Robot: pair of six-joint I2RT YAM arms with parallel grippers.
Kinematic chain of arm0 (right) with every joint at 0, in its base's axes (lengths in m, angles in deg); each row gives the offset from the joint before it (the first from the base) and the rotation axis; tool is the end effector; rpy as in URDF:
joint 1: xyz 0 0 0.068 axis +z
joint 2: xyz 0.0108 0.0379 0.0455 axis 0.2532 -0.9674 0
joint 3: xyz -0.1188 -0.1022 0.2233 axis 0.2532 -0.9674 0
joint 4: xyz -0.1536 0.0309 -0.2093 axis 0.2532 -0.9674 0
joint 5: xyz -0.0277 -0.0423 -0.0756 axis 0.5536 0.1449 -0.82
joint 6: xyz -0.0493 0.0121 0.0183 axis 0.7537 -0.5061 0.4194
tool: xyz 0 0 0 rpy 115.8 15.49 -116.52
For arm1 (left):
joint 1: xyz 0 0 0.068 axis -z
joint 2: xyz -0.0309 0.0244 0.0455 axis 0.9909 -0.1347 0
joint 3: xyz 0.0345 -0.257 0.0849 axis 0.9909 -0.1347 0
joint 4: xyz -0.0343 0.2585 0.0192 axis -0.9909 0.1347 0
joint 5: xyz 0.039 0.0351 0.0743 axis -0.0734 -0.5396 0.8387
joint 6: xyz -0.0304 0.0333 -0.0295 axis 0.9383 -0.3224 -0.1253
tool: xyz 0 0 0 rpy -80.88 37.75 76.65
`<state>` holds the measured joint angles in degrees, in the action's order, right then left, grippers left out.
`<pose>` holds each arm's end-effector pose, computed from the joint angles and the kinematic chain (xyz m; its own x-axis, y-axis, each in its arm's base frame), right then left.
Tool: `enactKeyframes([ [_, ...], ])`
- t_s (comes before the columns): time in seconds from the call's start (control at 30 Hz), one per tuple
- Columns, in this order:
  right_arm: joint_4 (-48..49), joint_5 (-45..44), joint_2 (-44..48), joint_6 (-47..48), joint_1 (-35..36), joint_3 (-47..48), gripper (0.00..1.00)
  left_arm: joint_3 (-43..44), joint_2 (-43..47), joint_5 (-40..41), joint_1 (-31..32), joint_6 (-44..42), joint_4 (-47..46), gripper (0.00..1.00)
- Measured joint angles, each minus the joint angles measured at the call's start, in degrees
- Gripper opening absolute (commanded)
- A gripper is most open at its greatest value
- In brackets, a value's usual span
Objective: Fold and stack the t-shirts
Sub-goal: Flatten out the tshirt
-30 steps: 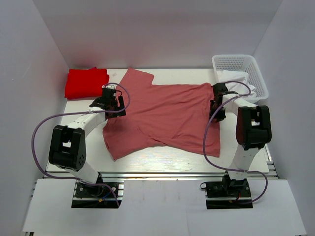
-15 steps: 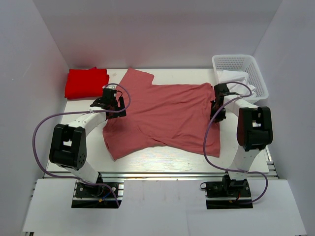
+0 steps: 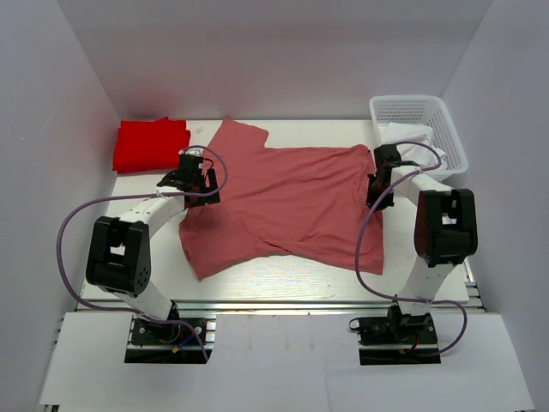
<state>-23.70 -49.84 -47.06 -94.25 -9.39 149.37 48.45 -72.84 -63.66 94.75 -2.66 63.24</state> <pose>0.3646 0.0293 0.1755 -0.9007 0.1332 -0.4136 0.1561 0.9875 -0.0219 0.3213 -0.0630 0.2024 -0.7859 -0.1168 -0.6073 -0.1525 0.9883 0.0071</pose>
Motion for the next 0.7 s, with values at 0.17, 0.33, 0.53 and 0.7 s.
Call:
enactKeyframes([
  [0.17,-1.9,-8.2,0.9,-4.2,0.0,0.0,0.00,0.0,0.0,0.0,0.0,0.0,0.0,1.00],
  [0.33,-5.2,-14.4,4.4,-8.2,0.0,-1.2,0.00,0.3,-0.8,-0.2,0.0,0.0,-0.2,1.00],
  [0.53,-6.5,-16.7,4.7,-9.7,-0.1,-1.9,0.00,0.5,-2.1,-0.4,0.0,0.0,-0.1,1.00],
  [0.7,-8.9,-19.1,-1.1,-12.3,-0.2,0.0,0.35,2.2,-3.1,-0.4,0.0,0.0,0.4,1.00],
])
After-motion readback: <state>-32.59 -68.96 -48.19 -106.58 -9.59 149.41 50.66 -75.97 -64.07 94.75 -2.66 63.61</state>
